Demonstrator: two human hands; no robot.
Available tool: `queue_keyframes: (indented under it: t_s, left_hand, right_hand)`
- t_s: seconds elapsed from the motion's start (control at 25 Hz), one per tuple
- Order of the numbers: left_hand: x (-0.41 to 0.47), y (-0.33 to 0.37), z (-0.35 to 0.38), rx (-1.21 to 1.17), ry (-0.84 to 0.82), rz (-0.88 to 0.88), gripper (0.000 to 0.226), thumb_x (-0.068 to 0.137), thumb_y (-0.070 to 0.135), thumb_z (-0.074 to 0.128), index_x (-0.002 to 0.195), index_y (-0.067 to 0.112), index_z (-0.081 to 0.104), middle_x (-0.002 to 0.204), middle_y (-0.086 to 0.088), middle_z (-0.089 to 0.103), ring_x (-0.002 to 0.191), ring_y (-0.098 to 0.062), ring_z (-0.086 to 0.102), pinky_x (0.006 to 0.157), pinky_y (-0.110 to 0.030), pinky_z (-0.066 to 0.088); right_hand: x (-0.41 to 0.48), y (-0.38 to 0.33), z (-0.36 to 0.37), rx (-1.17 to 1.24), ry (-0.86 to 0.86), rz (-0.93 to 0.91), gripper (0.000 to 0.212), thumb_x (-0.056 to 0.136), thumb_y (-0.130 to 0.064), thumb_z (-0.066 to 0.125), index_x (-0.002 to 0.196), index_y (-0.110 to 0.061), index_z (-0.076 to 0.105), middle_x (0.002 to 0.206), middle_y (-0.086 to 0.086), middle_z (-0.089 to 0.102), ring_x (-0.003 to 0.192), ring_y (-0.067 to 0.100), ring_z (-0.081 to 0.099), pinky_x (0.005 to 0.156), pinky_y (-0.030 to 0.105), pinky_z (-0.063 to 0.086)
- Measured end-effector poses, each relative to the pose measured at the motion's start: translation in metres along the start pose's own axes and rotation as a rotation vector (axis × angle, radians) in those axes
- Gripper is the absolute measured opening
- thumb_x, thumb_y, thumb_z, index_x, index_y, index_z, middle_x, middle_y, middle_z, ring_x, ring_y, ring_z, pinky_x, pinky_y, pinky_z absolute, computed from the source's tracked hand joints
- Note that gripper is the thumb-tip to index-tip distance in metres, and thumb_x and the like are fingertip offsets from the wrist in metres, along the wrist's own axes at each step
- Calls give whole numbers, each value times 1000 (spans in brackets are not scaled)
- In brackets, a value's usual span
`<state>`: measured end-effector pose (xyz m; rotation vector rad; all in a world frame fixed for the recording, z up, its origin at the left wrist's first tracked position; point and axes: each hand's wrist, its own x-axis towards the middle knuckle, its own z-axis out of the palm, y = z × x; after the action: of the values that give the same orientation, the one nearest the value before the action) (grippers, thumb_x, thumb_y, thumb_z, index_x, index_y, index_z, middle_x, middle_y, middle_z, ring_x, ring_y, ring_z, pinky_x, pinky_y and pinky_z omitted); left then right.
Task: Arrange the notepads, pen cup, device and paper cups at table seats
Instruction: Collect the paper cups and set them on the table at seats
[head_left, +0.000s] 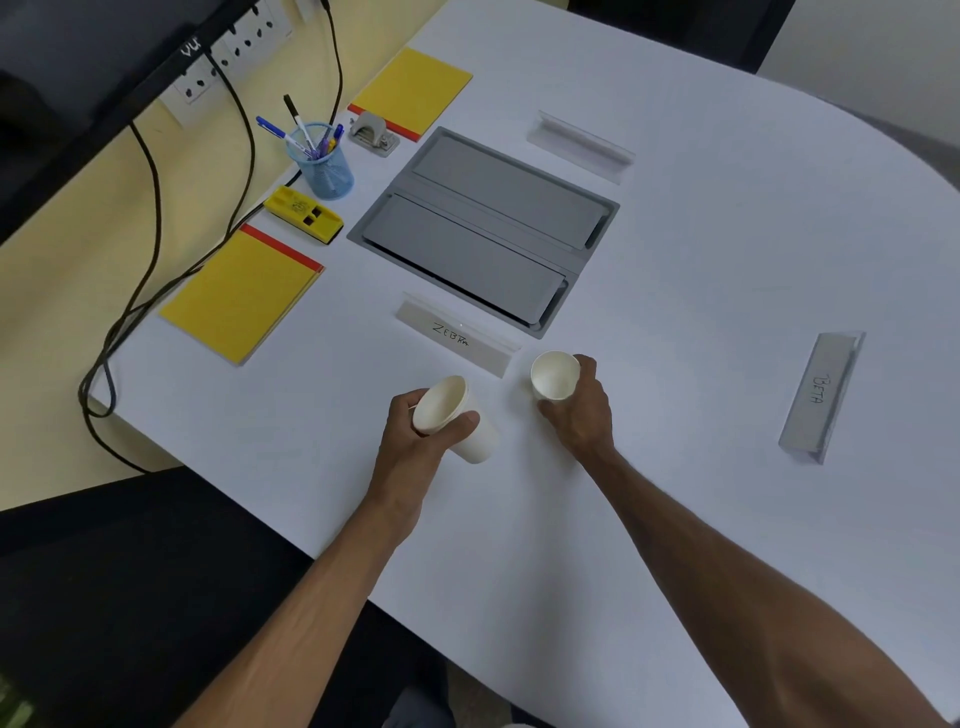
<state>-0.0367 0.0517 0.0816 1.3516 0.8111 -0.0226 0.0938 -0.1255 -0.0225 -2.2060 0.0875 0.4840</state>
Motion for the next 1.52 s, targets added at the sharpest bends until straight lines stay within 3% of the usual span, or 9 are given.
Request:
queue_keyframes:
  t_s: [0.12,0.28,0.44,0.64,0.76,0.88,0.96,1.16,1.52]
  left_hand:
    - [-4,1,-3,-3,-10,-2,74,50,43,85,115,27,55,121,1,61,112,-17,61,103,-45,49]
    - [-19,1,-14,-6,-51,-12,75,51,43,86,118,26,55,124,-2,61,115,-18,60,103,-41,49]
    - [-39,-5,-26,-22,-52,-37,71,57,37,87,119,22,56,123,-2,63,115,-18,61,101,-39,50]
    - [-70,-8,-29,-16,-117,-35,53,78,19,81,124,18,54,123,-3,61,111,-16,62,87,-30,53]
    - [-89,-8,-33,9,-196,-25,51,81,18,78,126,17,53,123,-2,61,110,-15,63,85,-29,53]
    - [-113,-7,-43,46,-303,-17,51,80,22,77,125,16,55,122,-3,63,112,-18,63,80,-27,54]
    - [-130,-6,-54,79,-387,-13,54,77,26,78,125,14,56,121,-3,64,112,-19,63,77,-24,55]
    - [-179,-10,-77,121,-494,50,50,80,24,80,124,15,57,119,-2,65,107,-14,64,77,-24,54]
    - [-249,-39,-37,238,-669,108,49,80,28,78,123,22,56,120,1,64,112,-18,62,80,-26,55]
  right_hand:
    - [-2,6,-2,-11,-17,-34,104,65,-30,84,149,-25,22,145,1,47,132,28,47,105,51,43]
    - [-19,20,-11,39,24,-19,117,58,-42,85,153,-23,19,153,5,35,135,29,44,106,57,42]
    - [-61,26,-19,167,77,27,102,72,-23,87,153,-20,24,151,7,32,127,22,48,102,40,46]
    - [-129,27,-25,204,79,-76,80,79,-22,80,146,-22,35,141,-3,37,114,13,51,87,28,46]
    - [-168,16,-32,244,54,-108,58,83,-21,76,135,-23,48,129,-10,48,106,6,57,77,19,46]
    - [-208,7,-39,295,-29,-99,26,84,-24,72,109,-25,65,106,-7,69,92,10,67,78,29,55]
    - [-235,2,-41,318,-94,-73,16,82,-29,70,98,-26,69,91,-4,74,86,14,71,83,37,58]
    - [-316,-10,-46,417,-51,-57,14,86,-17,68,99,-21,70,92,-1,75,88,18,72,79,32,55]
    - [-424,19,-81,486,50,-34,23,82,-33,69,102,-22,70,97,1,75,91,17,72,87,41,56]
